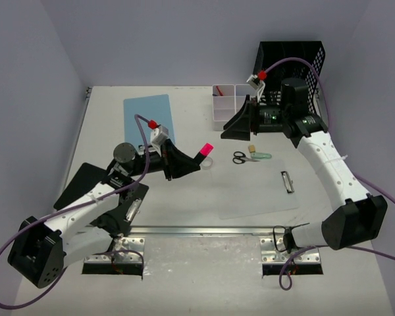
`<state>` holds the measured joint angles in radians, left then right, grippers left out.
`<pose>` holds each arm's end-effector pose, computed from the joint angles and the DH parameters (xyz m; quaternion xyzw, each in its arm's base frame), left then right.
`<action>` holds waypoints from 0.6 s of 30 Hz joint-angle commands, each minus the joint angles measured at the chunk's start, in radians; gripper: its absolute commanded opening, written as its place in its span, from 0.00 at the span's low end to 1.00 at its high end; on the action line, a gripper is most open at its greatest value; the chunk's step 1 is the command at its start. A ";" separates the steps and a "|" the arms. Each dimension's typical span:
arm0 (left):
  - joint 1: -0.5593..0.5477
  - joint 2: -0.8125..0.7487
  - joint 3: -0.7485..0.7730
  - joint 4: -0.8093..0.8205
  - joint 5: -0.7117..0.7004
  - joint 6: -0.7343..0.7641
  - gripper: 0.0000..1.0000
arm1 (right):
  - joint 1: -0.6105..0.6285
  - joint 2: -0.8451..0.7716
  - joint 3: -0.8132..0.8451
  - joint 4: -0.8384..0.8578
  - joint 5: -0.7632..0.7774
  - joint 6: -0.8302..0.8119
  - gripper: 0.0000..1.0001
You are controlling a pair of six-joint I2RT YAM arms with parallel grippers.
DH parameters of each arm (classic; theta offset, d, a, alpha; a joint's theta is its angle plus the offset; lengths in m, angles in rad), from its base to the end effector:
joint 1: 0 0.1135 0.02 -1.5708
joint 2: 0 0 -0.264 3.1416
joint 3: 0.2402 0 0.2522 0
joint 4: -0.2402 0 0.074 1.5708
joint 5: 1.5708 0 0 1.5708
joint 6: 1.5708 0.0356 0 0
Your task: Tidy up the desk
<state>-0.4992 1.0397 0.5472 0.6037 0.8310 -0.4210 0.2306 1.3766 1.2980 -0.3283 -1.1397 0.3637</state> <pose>0.1875 -0.1322 0.2891 0.3245 0.5978 -0.5439 0.4915 0.2843 0.1000 0.3779 -0.2491 0.7216 0.5665 0.3106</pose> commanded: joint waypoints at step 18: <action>0.039 0.031 0.011 0.245 0.000 -0.260 0.00 | 0.124 0.062 0.009 0.275 -0.135 0.175 0.62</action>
<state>-0.4679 1.0683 0.5472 0.7780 0.8234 -0.6643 0.3408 1.4357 1.2484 -0.0834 -1.2507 0.5575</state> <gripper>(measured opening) 0.145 0.627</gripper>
